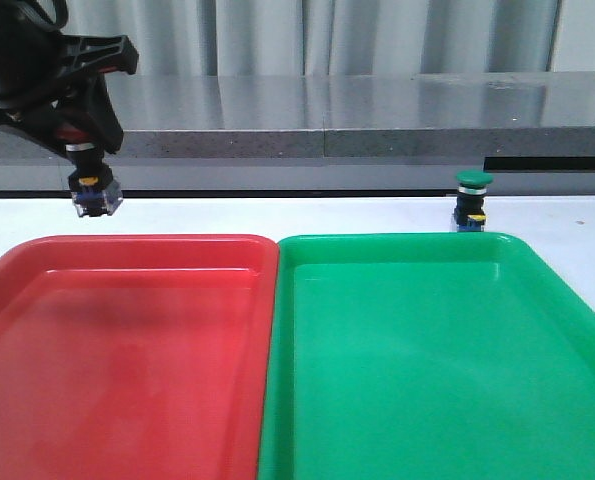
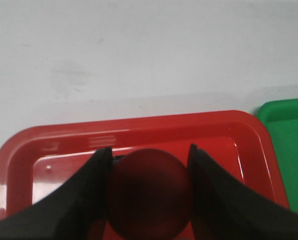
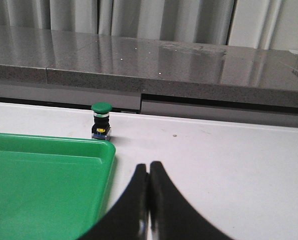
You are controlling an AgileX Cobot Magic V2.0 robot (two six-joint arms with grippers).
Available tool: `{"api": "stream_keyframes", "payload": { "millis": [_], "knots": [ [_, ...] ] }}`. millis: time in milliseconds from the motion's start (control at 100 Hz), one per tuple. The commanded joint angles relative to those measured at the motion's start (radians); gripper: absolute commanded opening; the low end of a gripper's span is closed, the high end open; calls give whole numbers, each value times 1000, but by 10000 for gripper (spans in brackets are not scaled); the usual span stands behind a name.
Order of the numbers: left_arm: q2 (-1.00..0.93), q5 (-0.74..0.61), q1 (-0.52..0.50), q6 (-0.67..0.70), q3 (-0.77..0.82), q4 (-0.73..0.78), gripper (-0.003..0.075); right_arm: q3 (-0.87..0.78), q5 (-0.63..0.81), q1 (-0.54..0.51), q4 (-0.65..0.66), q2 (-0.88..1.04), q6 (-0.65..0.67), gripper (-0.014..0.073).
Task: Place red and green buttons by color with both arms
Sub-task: 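Lift the red button with the left gripper and carry it over the red tray, then lower the red button into the red tray and open the left gripper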
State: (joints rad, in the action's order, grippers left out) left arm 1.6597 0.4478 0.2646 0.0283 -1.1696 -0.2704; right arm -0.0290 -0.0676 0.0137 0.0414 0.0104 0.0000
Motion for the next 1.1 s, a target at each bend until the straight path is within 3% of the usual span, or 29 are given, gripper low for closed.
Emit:
{"api": "stream_keyframes", "payload": {
  "millis": [0, 640, 1090],
  "knots": [
    [-62, -93, 25, 10, 30, -35, 115, 16, 88, -6, 0, 16, -14, -67],
    [-65, -297, 56, 12, 219, -55, 116, 16, 88, -6, 0, 16, -14, -67],
    [0, -300, 56, 12, 221, -57, 118, 16, 88, -6, 0, 16, -14, -67]
  ]
}}
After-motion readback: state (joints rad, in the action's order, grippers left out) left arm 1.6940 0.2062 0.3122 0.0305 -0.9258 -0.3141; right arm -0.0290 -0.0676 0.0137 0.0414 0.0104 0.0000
